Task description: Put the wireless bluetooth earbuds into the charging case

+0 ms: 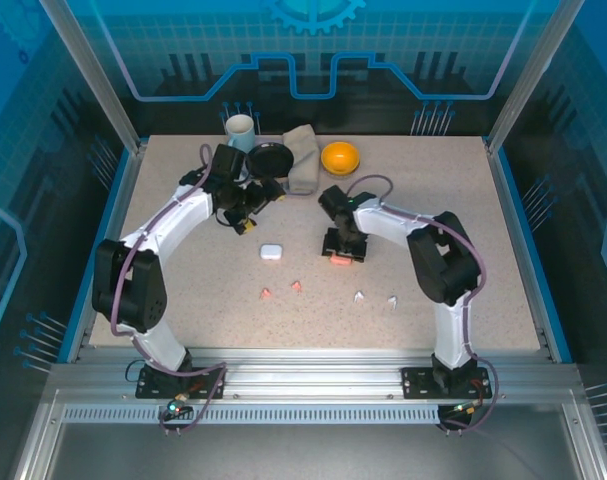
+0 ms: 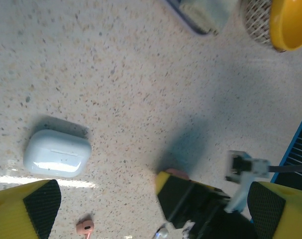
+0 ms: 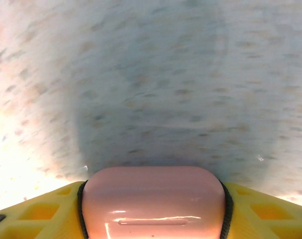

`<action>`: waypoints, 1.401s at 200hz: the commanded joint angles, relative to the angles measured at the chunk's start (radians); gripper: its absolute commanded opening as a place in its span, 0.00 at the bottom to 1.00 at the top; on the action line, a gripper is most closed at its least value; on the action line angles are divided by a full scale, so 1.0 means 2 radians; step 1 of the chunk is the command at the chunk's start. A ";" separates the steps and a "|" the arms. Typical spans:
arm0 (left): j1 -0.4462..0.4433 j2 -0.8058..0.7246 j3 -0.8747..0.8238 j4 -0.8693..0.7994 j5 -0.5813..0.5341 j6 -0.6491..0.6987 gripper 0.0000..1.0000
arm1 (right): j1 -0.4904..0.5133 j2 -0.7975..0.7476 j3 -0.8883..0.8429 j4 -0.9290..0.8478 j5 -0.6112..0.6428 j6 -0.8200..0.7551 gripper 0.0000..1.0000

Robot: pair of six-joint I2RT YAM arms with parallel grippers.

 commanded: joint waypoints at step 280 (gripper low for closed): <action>-0.176 0.149 -0.154 0.528 0.013 -0.030 0.61 | -0.088 -0.060 -0.035 0.105 -0.123 0.242 0.49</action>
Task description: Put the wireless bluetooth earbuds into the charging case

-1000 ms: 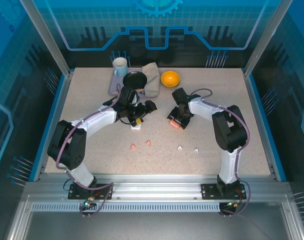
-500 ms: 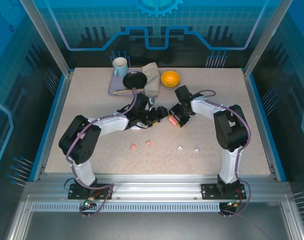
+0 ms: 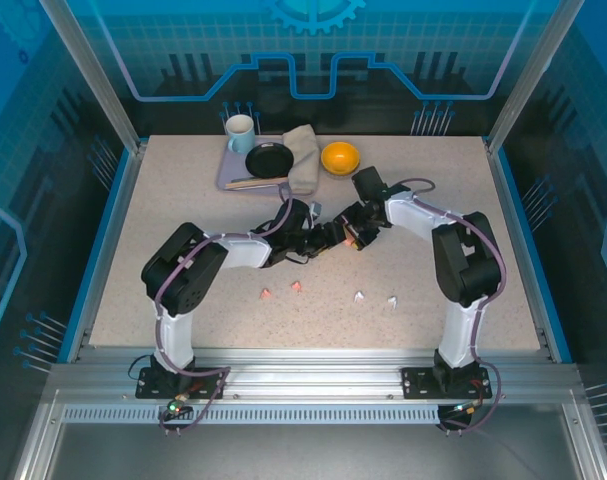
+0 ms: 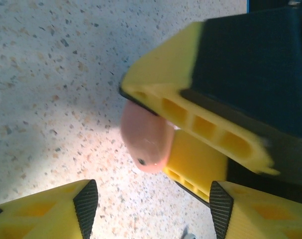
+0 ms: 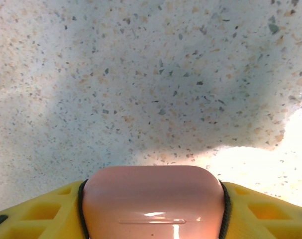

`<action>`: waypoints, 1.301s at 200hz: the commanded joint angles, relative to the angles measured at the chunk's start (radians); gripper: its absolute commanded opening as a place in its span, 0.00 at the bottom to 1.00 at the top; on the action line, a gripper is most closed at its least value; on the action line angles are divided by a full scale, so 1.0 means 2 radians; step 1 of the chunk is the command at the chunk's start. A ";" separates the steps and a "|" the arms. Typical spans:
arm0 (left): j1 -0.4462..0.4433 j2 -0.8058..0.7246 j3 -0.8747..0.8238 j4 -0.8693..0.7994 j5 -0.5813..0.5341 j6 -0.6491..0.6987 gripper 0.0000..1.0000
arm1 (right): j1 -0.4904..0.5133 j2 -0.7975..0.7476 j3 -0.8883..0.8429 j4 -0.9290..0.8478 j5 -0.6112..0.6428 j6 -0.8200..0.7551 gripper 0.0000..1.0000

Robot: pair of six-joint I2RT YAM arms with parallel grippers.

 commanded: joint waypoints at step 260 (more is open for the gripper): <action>-0.003 0.037 0.024 0.098 -0.053 -0.032 0.43 | 0.009 -0.036 -0.057 0.055 -0.047 0.058 0.48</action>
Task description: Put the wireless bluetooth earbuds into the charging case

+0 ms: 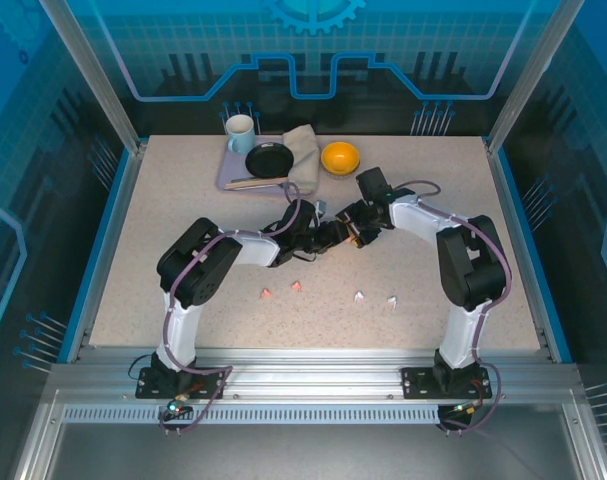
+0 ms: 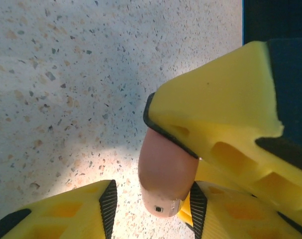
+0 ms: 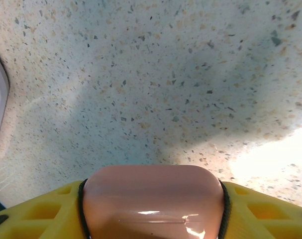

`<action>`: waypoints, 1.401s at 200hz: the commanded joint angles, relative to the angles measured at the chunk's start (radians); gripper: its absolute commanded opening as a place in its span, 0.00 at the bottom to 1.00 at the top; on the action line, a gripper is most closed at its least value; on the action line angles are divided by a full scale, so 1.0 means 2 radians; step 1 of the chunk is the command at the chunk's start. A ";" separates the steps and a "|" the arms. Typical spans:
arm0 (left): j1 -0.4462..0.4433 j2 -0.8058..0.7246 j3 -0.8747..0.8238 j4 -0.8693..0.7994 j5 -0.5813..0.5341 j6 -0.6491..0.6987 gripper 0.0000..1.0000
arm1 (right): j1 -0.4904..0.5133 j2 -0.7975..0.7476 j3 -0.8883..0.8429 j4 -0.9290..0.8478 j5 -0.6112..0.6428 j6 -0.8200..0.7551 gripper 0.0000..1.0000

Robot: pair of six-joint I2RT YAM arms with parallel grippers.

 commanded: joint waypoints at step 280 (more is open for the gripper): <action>0.009 -0.047 0.008 -0.016 -0.018 0.018 0.00 | -0.053 -0.087 -0.021 -0.004 -0.039 -0.023 0.84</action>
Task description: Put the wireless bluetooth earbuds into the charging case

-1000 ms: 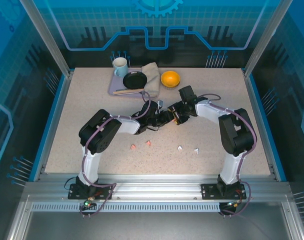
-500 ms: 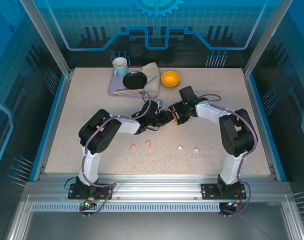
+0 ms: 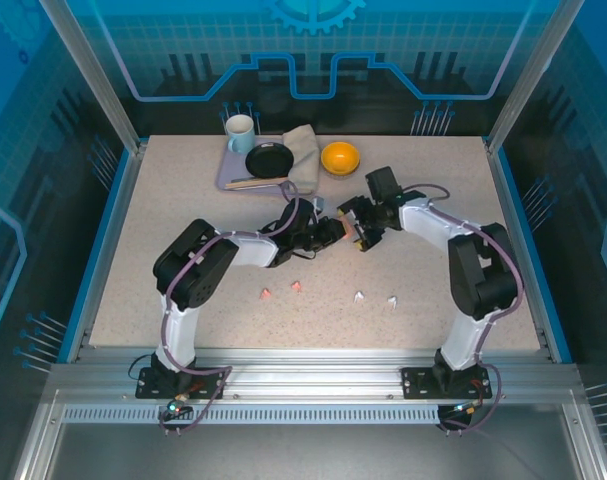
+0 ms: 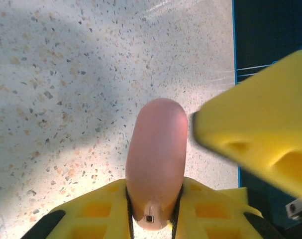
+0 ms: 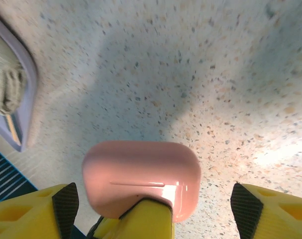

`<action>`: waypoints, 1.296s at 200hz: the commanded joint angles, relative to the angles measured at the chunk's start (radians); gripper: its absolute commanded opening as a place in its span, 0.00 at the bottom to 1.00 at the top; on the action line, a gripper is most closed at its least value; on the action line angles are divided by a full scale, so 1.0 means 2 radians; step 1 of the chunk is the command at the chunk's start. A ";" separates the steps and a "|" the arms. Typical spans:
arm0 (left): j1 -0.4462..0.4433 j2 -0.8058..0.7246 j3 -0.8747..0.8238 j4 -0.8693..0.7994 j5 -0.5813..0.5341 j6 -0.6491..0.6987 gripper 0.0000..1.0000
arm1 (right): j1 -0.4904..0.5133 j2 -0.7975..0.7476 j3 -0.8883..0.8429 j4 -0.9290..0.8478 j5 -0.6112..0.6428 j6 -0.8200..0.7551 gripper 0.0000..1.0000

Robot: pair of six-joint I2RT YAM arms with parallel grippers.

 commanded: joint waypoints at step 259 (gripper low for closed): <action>0.083 -0.146 0.118 -0.337 0.248 0.248 0.00 | -0.034 -0.108 -0.152 0.222 -0.180 -0.418 0.68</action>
